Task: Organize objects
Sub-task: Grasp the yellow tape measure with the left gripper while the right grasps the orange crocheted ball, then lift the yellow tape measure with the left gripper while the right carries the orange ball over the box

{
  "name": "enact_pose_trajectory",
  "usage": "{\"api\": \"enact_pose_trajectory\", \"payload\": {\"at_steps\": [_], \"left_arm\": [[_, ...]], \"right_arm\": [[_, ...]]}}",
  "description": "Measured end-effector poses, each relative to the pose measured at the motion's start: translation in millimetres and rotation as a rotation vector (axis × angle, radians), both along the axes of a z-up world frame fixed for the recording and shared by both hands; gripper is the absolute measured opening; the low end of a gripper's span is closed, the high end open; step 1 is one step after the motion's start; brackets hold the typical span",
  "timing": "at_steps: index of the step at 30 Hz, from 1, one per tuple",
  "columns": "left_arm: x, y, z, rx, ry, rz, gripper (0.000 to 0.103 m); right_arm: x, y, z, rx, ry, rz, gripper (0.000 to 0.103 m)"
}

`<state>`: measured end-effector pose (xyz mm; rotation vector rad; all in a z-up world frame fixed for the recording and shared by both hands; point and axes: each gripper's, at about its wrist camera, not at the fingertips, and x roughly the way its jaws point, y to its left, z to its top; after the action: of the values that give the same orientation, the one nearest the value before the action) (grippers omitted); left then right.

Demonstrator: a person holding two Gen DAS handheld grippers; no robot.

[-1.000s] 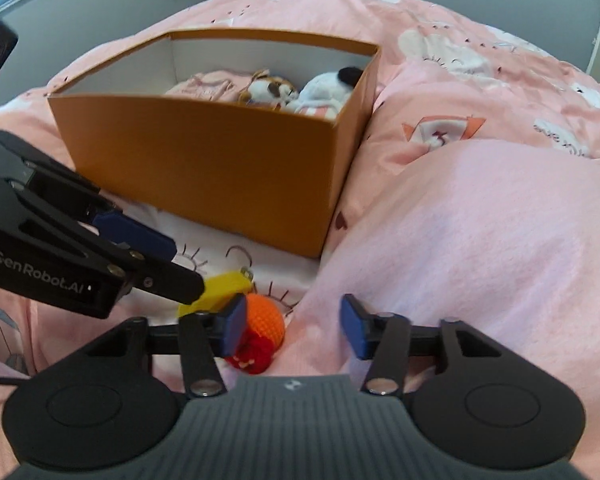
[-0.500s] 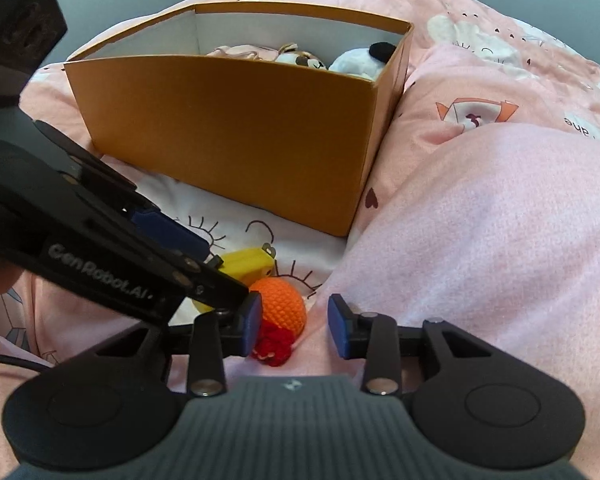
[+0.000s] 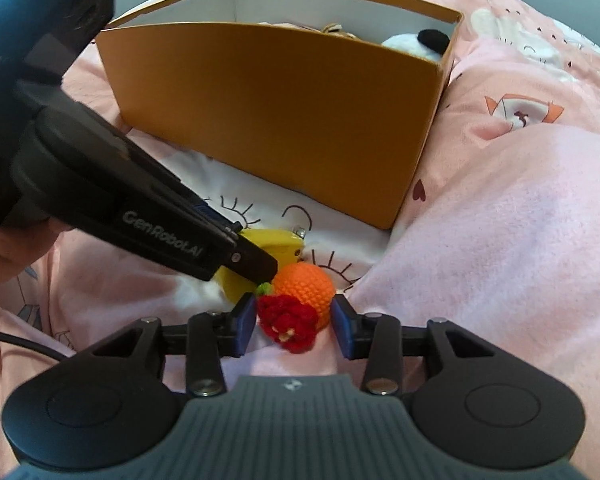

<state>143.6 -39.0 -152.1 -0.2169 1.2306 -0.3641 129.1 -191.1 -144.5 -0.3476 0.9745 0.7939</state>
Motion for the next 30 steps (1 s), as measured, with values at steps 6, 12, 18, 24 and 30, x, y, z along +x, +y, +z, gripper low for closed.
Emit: {"api": "enact_pose_trajectory", "payload": {"at_steps": [6,12,18,24,30], "left_arm": [[0,0,-2,0.0,0.011,-0.002,0.022],[-6,8,-2,-0.043,0.015,0.028,0.022],[-25,19,28,-0.03,-0.081,0.031,0.022],[-43,19,79,-0.03,-0.25,0.024,0.022],[-47,31,122,-0.096,-0.366,0.094,0.022]], "right_arm": [[5,1,-6,-0.012,0.008,-0.011,0.044],[2,3,-5,-0.036,-0.005,-0.011,0.043],[-10,2,15,-0.031,-0.065,-0.006,0.042],[-22,-1,61,0.015,-0.176,0.005,0.042],[-29,5,109,0.056,-0.287,0.032,0.042]]}}
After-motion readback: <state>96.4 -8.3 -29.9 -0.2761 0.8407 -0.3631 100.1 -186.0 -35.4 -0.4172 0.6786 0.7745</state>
